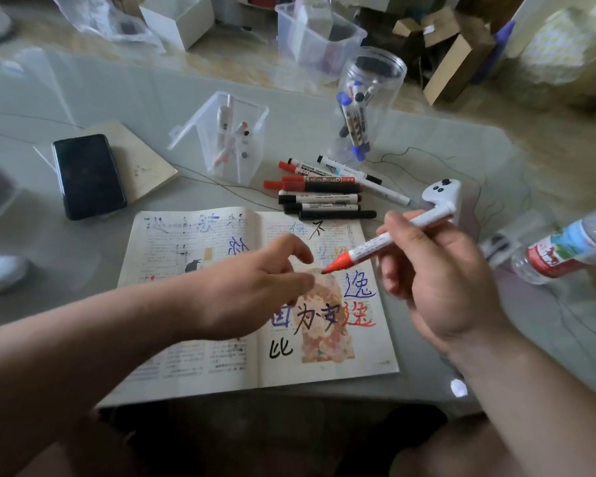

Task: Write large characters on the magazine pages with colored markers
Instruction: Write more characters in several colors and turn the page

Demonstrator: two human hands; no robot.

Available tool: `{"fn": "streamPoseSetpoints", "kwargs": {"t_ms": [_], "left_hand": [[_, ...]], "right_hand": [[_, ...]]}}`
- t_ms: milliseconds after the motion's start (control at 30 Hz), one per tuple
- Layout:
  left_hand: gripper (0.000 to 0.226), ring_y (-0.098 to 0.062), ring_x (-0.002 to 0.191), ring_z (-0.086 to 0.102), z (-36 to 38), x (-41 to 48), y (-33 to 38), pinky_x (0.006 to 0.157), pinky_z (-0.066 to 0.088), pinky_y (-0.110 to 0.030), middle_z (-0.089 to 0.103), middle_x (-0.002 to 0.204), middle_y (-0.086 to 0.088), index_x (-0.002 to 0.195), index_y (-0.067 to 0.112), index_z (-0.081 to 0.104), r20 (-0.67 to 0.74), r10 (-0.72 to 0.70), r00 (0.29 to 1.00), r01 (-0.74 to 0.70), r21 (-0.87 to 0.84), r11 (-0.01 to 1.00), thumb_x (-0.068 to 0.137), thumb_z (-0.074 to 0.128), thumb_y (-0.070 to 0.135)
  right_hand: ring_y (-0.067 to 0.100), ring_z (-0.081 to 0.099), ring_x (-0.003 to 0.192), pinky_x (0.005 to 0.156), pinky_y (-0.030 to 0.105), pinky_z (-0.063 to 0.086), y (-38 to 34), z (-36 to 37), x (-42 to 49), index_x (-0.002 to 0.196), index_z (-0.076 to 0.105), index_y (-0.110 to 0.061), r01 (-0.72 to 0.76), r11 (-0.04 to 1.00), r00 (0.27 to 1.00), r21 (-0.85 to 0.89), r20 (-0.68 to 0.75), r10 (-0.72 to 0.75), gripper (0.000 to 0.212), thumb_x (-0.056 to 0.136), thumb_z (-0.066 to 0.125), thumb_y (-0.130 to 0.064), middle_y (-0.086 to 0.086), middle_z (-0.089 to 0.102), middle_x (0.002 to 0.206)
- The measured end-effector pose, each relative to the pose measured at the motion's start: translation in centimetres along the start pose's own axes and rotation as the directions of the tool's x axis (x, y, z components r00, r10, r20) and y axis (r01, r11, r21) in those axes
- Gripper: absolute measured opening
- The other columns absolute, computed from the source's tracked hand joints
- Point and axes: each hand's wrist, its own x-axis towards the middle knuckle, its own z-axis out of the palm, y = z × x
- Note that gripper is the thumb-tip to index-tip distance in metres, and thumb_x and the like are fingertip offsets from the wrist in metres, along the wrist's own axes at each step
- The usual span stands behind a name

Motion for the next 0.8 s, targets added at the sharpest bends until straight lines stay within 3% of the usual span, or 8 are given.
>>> {"fn": "streamPoseSetpoints", "kwargs": {"t_ms": [67, 133, 267, 367, 533, 633, 800], "left_hand": [[0.033, 0.000, 0.075, 0.062, 0.2, 0.4, -0.8, 0.065, 0.044, -0.017, 0.067, 0.093, 0.013, 0.124, 0.036, 0.043, -0.074, -0.027, 0.997, 0.033, 0.079, 0.996, 0.100, 0.048, 0.014], [0.039, 0.003, 0.075, 0.066, 0.4, 0.7, -1.3, 0.064, 0.049, -0.016, 0.070, 0.094, 0.013, 0.124, 0.034, 0.042, -0.109, -0.027, 0.994, 0.039, 0.108, 0.993, 0.098, 0.045, 0.006], [0.036, -0.003, 0.079, 0.073, 0.5, 1.1, -1.4, 0.074, 0.061, -0.030, 0.075, 0.097, 0.014, 0.122, 0.032, 0.045, -0.119, -0.014, 0.993, 0.011, -0.027, 1.000, 0.098, 0.062, 0.011], [0.030, -0.009, 0.075, 0.075, 0.3, 1.1, -1.2, 0.065, 0.063, -0.036, 0.076, 0.098, 0.011, 0.112, 0.027, 0.053, -0.159, -0.043, 0.986, 0.028, -0.095, 0.995, 0.092, 0.071, 0.014], [0.014, -0.004, 0.065, 0.072, 0.2, 0.9, -1.3, 0.064, 0.062, -0.035, 0.073, 0.088, 0.016, 0.096, 0.033, 0.063, -0.210, 0.006, 0.978, 0.017, 0.105, 0.994, 0.089, 0.075, 0.031], [0.010, -0.001, 0.072, 0.065, 0.1, 0.7, -1.6, 0.067, 0.052, -0.023, 0.068, 0.090, 0.022, 0.098, 0.040, 0.066, -0.230, 0.030, 0.973, 0.025, 0.234, 0.972, 0.090, 0.070, 0.043], [0.017, -0.001, 0.084, 0.054, -0.1, 1.0, -2.1, 0.068, 0.039, -0.015, 0.056, 0.098, 0.019, 0.107, 0.037, 0.068, -0.215, 0.071, 0.974, 0.014, 0.369, 0.929, 0.097, 0.057, 0.046]], "right_hand": [[0.016, 0.039, 0.045, 0.043, 0.023, 0.033, 0.5, -0.5, 0.5, 0.068, 0.062, -0.021, -0.020, 1.000, 0.997, 0.019, -0.068, 0.021, 0.022, 0.088, 0.071, -0.025, 0.004, 0.047, 0.051], [0.015, 0.037, 0.043, 0.041, 0.021, 0.032, 1.0, -0.7, 0.7, 0.066, 0.060, -0.021, -0.025, 1.000, 0.997, 0.003, -0.070, 0.025, 0.026, 0.088, 0.072, -0.015, 0.005, 0.044, 0.050], [0.014, 0.034, 0.041, 0.040, 0.019, 0.031, 1.3, -0.8, 0.8, 0.062, 0.060, -0.021, -0.024, 1.000, 0.999, 0.008, -0.044, 0.024, 0.021, 0.077, 0.071, -0.010, 0.005, 0.040, 0.048], [0.014, 0.032, 0.041, 0.041, 0.019, 0.028, 1.3, -0.9, 0.9, 0.061, 0.059, -0.020, -0.041, 0.998, 0.998, 0.038, -0.046, 0.043, 0.020, 0.075, 0.066, -0.007, 0.003, 0.039, 0.047], [0.013, 0.032, 0.040, 0.041, 0.019, 0.026, 1.6, -0.9, 0.9, 0.061, 0.060, -0.016, -0.062, 0.998, 0.996, 0.032, -0.060, 0.064, 0.015, 0.072, 0.063, -0.007, 0.002, 0.037, 0.046], [0.016, 0.036, 0.042, 0.043, 0.022, 0.027, 2.0, -1.0, 0.9, 0.064, 0.065, -0.014, -0.073, 0.997, 0.997, -0.001, -0.035, 0.073, 0.010, 0.073, 0.062, -0.011, 0.005, 0.041, 0.048], [0.027, 0.061, 0.056, 0.048, 0.028, 0.043, 2.8, -1.1, 0.6, 0.082, 0.078, -0.009, -0.099, 0.992, 0.991, -0.083, 0.078, 0.105, 0.024, 0.078, 0.056, -0.018, 0.019, 0.067, 0.066]]}}
